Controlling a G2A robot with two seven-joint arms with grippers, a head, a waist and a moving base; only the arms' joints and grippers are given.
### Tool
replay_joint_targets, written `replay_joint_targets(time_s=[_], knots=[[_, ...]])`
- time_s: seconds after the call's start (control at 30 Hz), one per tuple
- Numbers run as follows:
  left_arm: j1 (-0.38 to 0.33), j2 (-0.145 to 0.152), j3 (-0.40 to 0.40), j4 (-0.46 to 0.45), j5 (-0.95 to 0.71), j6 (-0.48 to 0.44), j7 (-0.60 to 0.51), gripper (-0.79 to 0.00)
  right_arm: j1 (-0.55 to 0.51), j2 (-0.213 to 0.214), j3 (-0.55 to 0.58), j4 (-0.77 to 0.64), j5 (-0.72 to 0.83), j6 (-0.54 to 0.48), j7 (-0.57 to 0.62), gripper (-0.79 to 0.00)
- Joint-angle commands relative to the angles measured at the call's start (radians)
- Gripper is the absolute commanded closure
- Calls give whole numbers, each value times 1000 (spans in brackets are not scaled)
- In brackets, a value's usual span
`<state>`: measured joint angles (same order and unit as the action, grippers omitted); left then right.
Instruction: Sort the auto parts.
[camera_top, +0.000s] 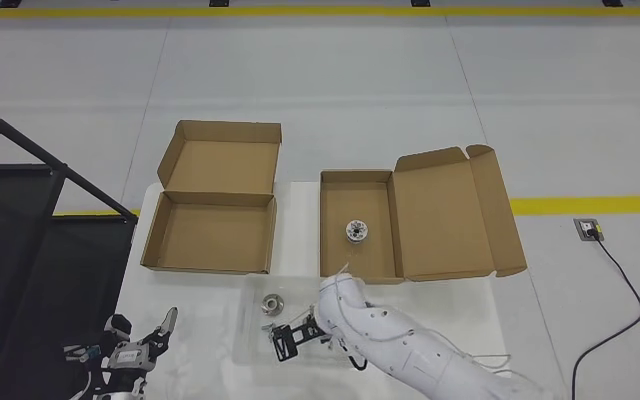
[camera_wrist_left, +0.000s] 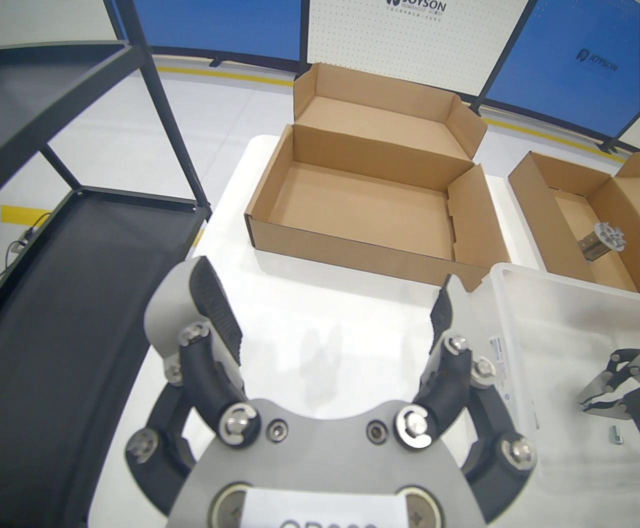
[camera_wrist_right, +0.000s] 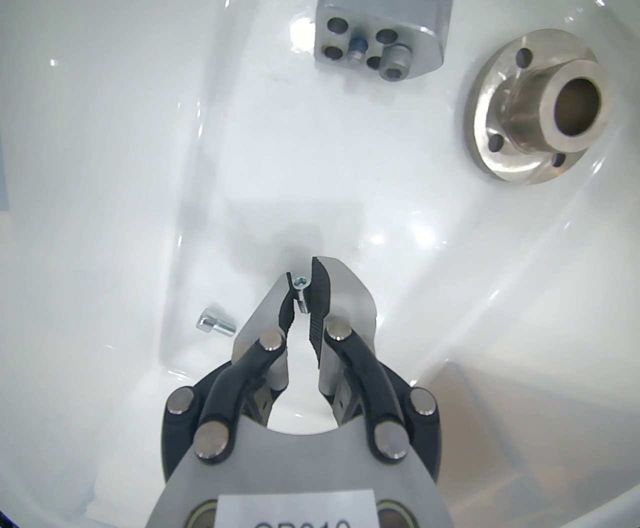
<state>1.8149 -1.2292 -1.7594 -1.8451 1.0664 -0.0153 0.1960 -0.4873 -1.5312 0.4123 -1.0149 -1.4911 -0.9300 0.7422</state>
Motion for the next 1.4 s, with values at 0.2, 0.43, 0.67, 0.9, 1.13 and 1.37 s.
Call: replay_joint_targets(time_s=[0.2, 0.43, 0.67, 0.9, 1.13, 1.37], knots=[[0, 0, 0, 0, 0, 0, 0, -785, -11, 57, 113, -198, -62, 9, -40, 0], [0, 0, 0, 0, 0, 0, 0, -785, -129, 149, 346, -532, -158, 64, 96, 0], [0, 0, 0, 0, 0, 0, 0, -785, -125, 164, 449, -516, -122, 62, 198, 0], [0, 0, 0, 0, 0, 0, 0, -785, 14, 131, 408, -214, -42, 21, 128, 0], [0, 0, 0, 0, 0, 0, 0, -785, 122, 80, 308, 41, -47, 38, -10, 0], [0, 0, 0, 0, 0, 0, 0, -785, 197, 17, 227, 245, -27, 75, -76, 0]])
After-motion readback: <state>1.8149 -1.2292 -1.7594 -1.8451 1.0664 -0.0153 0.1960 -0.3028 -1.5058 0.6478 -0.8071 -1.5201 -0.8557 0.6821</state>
